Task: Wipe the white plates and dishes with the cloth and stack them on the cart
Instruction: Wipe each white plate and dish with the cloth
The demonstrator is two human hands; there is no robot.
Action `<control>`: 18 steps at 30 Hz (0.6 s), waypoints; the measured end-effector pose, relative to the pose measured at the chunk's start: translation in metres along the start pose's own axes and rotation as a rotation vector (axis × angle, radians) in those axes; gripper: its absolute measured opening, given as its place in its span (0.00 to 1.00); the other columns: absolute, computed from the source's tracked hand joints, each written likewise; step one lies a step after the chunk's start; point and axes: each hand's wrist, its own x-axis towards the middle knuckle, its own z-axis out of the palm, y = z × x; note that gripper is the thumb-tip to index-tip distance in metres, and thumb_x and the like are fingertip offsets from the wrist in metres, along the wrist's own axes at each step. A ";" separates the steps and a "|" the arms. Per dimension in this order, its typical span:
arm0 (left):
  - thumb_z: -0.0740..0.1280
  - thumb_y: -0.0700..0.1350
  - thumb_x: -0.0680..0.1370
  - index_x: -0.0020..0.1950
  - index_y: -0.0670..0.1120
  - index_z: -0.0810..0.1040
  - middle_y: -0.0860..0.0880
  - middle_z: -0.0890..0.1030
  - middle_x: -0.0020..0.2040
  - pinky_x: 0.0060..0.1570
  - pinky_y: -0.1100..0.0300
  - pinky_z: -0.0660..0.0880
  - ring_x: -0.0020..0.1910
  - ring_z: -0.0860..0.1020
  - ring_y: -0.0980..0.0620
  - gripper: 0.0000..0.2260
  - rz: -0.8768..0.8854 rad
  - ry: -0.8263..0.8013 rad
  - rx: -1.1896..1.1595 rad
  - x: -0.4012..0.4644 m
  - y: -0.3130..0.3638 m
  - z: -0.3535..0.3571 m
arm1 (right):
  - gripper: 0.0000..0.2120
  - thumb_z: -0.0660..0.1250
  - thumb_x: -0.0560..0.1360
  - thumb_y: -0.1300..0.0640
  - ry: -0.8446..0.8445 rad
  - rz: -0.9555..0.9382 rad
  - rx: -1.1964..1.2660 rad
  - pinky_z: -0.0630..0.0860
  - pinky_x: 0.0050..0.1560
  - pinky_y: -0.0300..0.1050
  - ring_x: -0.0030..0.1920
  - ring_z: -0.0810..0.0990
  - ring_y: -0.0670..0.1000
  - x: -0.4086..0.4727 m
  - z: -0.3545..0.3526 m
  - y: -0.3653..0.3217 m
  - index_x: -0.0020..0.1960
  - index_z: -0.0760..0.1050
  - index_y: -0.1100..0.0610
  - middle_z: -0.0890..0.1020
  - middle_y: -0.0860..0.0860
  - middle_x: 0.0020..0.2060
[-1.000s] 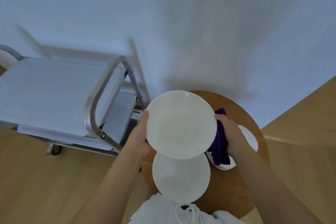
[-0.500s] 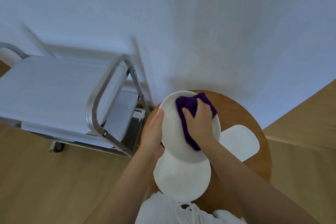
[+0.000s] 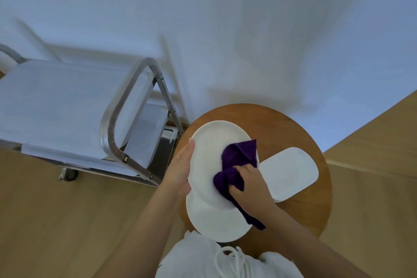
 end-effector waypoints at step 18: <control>0.53 0.62 0.80 0.65 0.50 0.69 0.49 0.78 0.55 0.55 0.46 0.76 0.54 0.78 0.46 0.21 -0.082 0.462 0.454 -0.006 -0.087 -0.027 | 0.18 0.70 0.73 0.55 0.242 0.323 0.077 0.67 0.50 0.41 0.50 0.72 0.48 0.028 -0.022 0.052 0.61 0.73 0.56 0.78 0.51 0.51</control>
